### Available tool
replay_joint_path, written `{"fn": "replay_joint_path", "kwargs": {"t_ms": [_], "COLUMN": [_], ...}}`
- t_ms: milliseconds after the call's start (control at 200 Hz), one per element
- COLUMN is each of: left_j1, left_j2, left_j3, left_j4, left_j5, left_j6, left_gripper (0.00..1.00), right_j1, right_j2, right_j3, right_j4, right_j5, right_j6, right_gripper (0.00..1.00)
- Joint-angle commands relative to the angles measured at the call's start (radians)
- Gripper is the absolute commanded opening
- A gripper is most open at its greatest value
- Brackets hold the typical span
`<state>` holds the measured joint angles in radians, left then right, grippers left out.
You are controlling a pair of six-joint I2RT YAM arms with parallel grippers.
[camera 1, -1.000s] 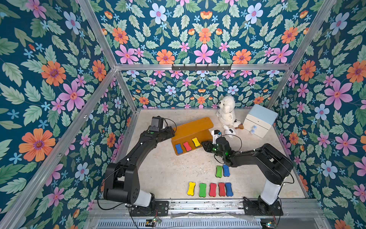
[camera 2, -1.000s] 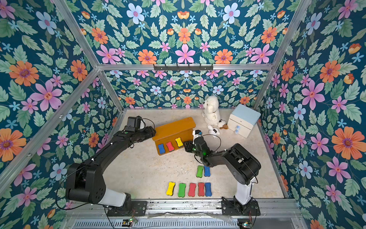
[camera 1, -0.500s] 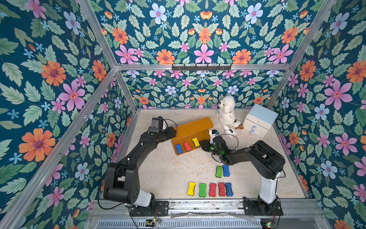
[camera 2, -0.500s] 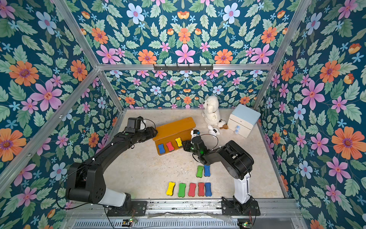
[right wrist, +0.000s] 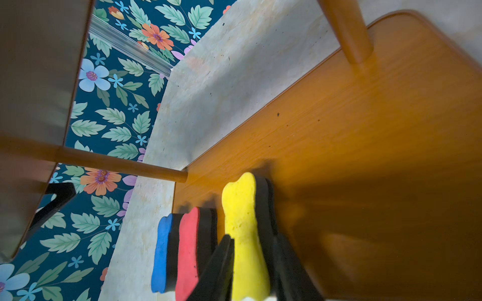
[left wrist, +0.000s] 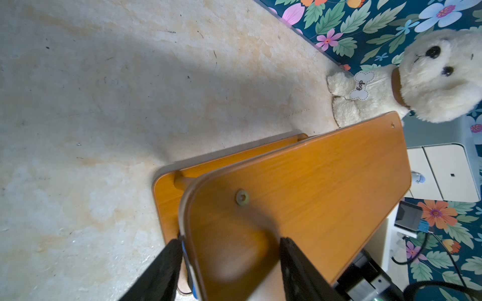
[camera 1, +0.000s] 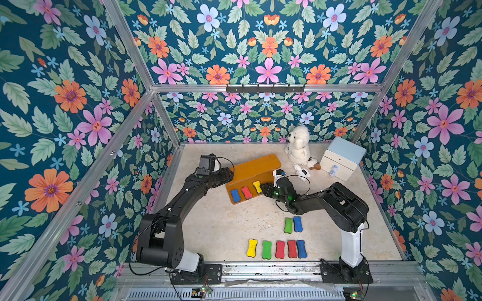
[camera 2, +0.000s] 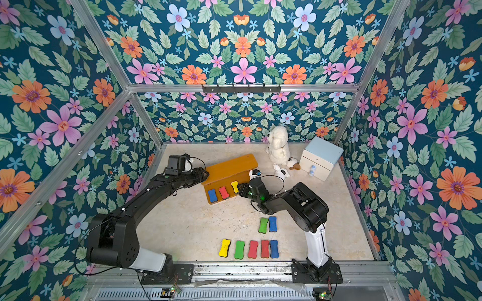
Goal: Remove the whiteboard erasers from the shelf
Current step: Pick up the whiteboard eraser from the shelf.
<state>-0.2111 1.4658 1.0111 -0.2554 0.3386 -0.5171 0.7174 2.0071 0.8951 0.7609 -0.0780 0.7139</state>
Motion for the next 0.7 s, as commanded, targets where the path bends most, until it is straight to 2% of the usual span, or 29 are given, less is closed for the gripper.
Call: {"fn": "replay_joint_path", "kwargs": {"t_ms": [0,230,370,695], "left_j1": [-0.001,0.0,-0.001,0.0], "left_j2": [0.0,0.0,-0.001,-0.007], "left_j3": [-0.005,-0.005,-0.003,0.0], "left_j4": [-0.033,-0.034,-0.035,-0.042], "left_j5": [-0.001,-0.001,-0.003,-0.019], "left_j6": [0.011,0.011,0.012,0.017], "left_gripper": [0.64,0.64,0.64,0.64], "right_j1": [0.002,0.007,0.015,0.033], "right_j2": [0.017,0.038,0.034,-0.006], "right_j3": [0.016,0.022,0.013,-0.016], "right_j4": [-0.009,-0.023,-0.037,-0.093], "right_j5": [0.002,-0.006,-0.006,0.01], "right_j6": [0.001,0.002,-0.001,-0.018], "right_gripper": [0.32,0.32,0.28,0.06]}}
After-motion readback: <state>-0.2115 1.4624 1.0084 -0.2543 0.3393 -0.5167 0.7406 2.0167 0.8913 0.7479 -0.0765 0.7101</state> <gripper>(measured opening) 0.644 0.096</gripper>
